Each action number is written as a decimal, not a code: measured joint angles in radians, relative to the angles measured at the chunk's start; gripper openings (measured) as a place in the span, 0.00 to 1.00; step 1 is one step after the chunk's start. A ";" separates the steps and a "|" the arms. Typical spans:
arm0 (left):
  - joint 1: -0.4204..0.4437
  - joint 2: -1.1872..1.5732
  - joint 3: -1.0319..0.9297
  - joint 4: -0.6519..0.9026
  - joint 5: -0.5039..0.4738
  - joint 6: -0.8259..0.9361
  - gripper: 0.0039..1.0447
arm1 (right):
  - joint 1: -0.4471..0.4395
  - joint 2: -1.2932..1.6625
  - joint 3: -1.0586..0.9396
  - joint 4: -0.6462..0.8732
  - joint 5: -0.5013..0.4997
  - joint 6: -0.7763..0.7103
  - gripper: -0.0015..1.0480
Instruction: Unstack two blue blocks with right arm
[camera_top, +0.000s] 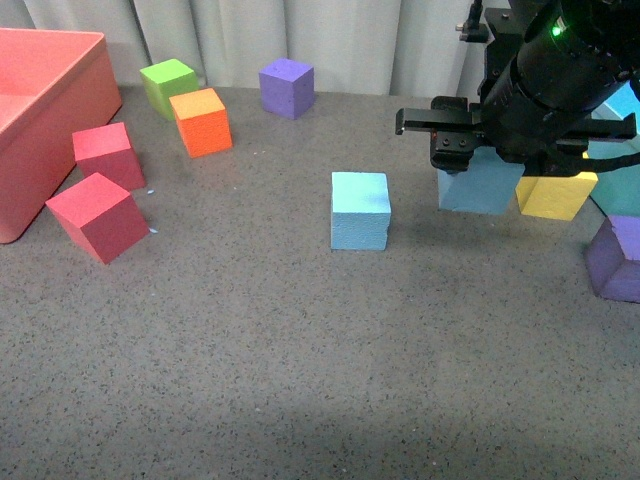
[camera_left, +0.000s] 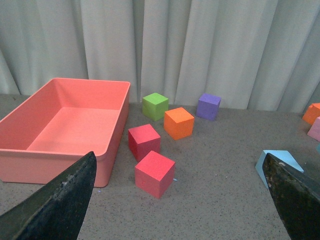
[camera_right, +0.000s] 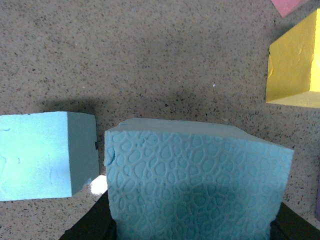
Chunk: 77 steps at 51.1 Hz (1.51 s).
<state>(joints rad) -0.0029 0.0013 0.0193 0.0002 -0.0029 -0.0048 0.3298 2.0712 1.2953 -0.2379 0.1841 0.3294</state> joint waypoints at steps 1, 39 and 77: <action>0.000 0.000 0.000 0.000 0.000 0.000 0.94 | -0.001 0.006 -0.002 0.000 -0.005 0.005 0.44; 0.000 0.000 0.000 0.000 0.000 0.000 0.94 | 0.144 0.407 0.513 -0.117 -0.269 0.094 0.44; 0.000 0.000 0.000 0.000 0.000 0.000 0.94 | 0.068 0.328 0.441 -0.108 -0.051 0.015 0.43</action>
<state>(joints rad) -0.0029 0.0013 0.0193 0.0002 -0.0025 -0.0048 0.3977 2.3993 1.7359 -0.3454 0.1326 0.3447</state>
